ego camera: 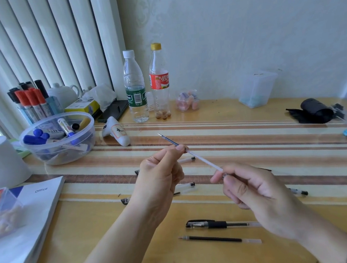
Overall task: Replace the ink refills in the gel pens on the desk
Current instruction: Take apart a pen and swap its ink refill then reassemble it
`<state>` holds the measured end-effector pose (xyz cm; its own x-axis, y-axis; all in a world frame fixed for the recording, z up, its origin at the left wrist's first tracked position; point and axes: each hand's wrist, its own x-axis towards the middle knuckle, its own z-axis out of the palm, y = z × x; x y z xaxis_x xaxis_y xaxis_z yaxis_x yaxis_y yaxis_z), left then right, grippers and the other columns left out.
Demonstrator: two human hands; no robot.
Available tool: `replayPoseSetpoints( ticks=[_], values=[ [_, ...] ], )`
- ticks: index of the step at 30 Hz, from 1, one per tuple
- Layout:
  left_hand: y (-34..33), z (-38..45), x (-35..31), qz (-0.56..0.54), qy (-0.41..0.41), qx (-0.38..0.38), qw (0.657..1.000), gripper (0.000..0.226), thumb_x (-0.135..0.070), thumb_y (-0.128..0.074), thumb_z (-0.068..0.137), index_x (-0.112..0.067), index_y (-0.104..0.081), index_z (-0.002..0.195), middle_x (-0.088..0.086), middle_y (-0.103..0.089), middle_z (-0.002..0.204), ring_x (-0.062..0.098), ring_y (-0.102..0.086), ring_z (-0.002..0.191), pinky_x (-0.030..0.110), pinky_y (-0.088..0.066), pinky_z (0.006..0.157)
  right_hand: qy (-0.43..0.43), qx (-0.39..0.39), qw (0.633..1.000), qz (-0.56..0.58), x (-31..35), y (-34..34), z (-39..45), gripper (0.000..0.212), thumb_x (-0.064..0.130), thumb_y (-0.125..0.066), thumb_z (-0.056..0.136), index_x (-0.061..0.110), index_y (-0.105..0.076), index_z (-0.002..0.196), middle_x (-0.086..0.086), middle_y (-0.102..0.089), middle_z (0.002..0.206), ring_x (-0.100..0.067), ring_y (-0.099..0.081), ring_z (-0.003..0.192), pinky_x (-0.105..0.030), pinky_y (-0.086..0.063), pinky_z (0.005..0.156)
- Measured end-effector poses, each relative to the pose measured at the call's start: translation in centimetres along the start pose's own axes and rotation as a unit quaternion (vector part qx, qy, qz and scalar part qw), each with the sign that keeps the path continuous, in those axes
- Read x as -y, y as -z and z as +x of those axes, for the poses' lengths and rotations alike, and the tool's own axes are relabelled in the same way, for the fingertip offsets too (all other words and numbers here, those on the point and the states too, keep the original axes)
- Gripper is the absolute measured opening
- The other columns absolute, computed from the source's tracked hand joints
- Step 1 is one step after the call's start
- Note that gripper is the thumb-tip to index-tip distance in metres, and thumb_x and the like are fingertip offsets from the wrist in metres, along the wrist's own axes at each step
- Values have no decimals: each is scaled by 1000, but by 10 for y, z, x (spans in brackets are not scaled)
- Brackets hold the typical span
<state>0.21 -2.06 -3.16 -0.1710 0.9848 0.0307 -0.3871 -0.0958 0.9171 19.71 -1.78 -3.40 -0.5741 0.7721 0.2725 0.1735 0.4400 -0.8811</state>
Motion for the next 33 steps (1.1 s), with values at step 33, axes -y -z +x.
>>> replayPoseSetpoints(
  ticks=[33],
  values=[
    [-10, -17, 9, 255, -193, 103, 942, 9, -33, -73, 81, -35, -78, 89, 1, -66, 57, 5, -48, 55, 38, -46, 51, -57, -55, 991, 111, 10, 4, 3, 12, 27, -59, 88, 18, -67, 86, 3, -48, 59, -12, -35, 49, -19, -32, 44]
  ],
)
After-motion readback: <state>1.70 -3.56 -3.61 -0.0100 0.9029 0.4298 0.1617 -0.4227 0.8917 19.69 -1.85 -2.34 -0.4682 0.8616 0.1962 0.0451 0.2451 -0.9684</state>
